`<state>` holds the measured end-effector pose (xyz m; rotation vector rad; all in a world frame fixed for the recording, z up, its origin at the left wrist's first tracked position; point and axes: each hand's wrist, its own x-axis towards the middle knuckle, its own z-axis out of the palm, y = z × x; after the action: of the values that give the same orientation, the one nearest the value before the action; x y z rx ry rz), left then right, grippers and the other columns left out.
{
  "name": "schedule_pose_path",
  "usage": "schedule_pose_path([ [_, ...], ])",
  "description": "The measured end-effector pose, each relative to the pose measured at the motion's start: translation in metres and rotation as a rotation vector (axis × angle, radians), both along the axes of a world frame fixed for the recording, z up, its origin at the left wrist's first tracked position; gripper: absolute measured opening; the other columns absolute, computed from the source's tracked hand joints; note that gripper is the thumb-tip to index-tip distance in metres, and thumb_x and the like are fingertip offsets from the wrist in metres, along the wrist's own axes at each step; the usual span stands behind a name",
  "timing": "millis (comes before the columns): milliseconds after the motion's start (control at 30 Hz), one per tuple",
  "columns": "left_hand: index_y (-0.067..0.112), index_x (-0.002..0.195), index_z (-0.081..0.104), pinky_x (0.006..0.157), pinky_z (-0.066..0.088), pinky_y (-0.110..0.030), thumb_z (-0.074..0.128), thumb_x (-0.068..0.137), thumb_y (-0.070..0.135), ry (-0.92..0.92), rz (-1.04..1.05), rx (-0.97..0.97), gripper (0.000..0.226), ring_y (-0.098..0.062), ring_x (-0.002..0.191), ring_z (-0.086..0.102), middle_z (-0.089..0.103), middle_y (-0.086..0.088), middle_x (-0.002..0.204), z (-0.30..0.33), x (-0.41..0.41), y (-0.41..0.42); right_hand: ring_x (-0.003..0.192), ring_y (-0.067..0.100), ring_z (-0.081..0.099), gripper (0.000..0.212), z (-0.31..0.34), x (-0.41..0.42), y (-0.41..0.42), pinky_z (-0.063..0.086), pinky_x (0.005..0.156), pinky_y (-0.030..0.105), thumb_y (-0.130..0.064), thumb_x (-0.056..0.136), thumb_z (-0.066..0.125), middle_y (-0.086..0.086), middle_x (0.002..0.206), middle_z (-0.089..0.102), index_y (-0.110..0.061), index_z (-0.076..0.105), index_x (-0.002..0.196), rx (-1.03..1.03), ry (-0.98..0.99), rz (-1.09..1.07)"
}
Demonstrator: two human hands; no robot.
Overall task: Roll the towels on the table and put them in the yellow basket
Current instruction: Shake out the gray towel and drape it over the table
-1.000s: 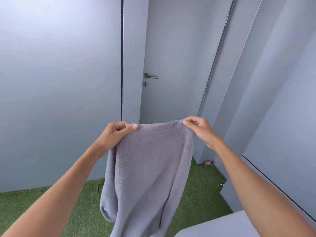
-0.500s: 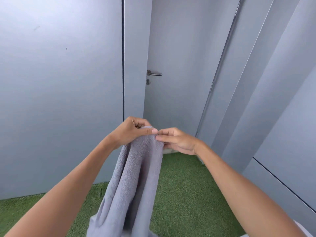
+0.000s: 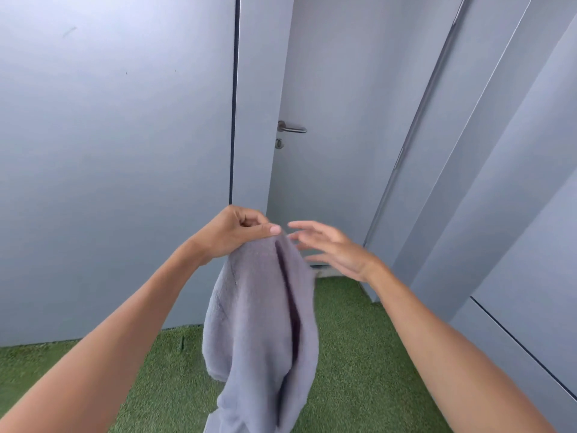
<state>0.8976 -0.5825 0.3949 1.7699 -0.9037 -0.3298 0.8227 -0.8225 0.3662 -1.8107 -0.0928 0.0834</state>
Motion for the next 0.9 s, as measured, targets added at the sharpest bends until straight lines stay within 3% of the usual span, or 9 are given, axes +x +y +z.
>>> schedule_pose_path([
  [67,0.006,0.075,0.069,0.053,0.02,-0.029,0.073,0.082,0.037,-0.046,-0.055,-0.002,0.032,-0.023,0.061,0.027,0.042,-0.005,0.061,0.003,-0.002,-0.014,0.125,0.018,0.051,0.04,-0.002,0.007,0.02,0.043,0.105,0.042,-0.027,0.094,0.06,0.001,0.133,0.058,-0.017,0.055,0.133,0.006,0.072,0.162],
  [133,0.003,0.074,0.068,0.048,0.017,-0.024,0.073,0.083,0.034,-0.053,-0.042,0.003,0.032,-0.022,0.058,0.024,0.037,-0.003,0.058,-0.004,0.0,-0.016,0.117,0.022,0.055,0.034,-0.005,0.011,0.022,0.041,0.107,0.043,-0.022,0.094,0.06,0.011,0.125,0.06,-0.003,0.058,0.121,0.019,0.084,0.189],
  [233,0.005,0.076,0.07,0.05,0.024,-0.02,0.074,0.081,0.035,0.007,-0.015,0.066,0.03,-0.015,0.056,0.034,0.046,-0.003,0.059,-0.024,0.004,-0.003,0.1,0.019,0.062,0.016,-0.005,0.006,0.011,0.047,0.099,0.036,-0.017,0.092,0.061,0.011,0.105,0.066,-0.006,0.064,0.103,0.016,0.045,0.105],
  [333,0.007,0.083,0.071,0.065,0.034,-0.026,0.075,0.08,0.034,0.053,-0.062,0.181,0.028,-0.016,0.069,0.047,0.059,-0.008,0.074,-0.043,0.012,0.008,0.093,0.015,0.061,0.014,-0.007,0.008,0.005,0.048,0.092,0.032,-0.016,0.093,0.061,0.007,0.098,0.068,-0.006,0.067,0.101,-0.004,-0.063,-0.008],
  [433,0.005,0.078,0.066,0.059,0.029,-0.021,0.071,0.083,0.036,0.034,-0.08,0.285,0.032,-0.014,0.066,0.039,0.046,-0.004,0.068,-0.054,0.016,0.018,0.086,0.007,0.056,0.017,-0.005,0.008,0.001,0.042,0.081,0.025,-0.026,0.095,0.059,-0.004,0.089,0.067,-0.013,0.07,0.095,-0.126,-0.094,-0.124],
  [533,0.013,0.063,0.06,0.058,0.027,-0.025,0.069,0.084,0.04,0.034,-0.003,0.264,0.035,-0.012,0.061,0.035,0.04,0.001,0.062,-0.057,0.02,0.028,0.077,-0.006,0.055,0.018,-0.008,0.006,-0.011,0.04,0.071,0.011,-0.027,0.096,0.057,-0.014,0.082,0.066,-0.015,0.071,0.094,-0.164,-0.12,-0.299],
  [667,0.007,0.073,0.067,0.066,0.037,-0.03,0.068,0.083,0.047,-0.009,0.048,0.255,0.041,-0.014,0.066,0.047,0.055,-0.003,0.068,-0.051,0.024,0.026,0.083,0.006,0.055,0.02,-0.024,0.012,-0.024,0.046,0.081,0.029,-0.032,0.095,0.056,-0.003,0.087,0.066,-0.019,0.071,0.093,-0.241,-0.138,-0.48],
  [767,0.011,0.08,0.071,0.07,0.046,-0.032,0.069,0.085,0.043,-0.046,0.037,0.346,0.032,-0.015,0.069,0.056,0.067,-0.009,0.076,-0.047,0.022,0.022,0.085,0.008,0.057,0.022,-0.035,0.016,-0.026,0.049,0.085,0.036,-0.029,0.097,0.054,-0.004,0.087,0.066,-0.013,0.069,0.094,-0.214,-0.148,-0.621],
  [900,0.01,0.079,0.07,0.058,0.039,-0.023,0.068,0.086,0.04,-0.054,0.099,0.382,0.03,-0.012,0.062,0.049,0.06,-0.004,0.067,-0.048,0.018,0.021,0.079,0.012,0.056,0.018,-0.041,0.014,-0.029,0.05,0.078,0.037,-0.026,0.097,0.054,-0.002,0.086,0.064,-0.015,0.066,0.091,-0.136,-0.131,-0.801],
])
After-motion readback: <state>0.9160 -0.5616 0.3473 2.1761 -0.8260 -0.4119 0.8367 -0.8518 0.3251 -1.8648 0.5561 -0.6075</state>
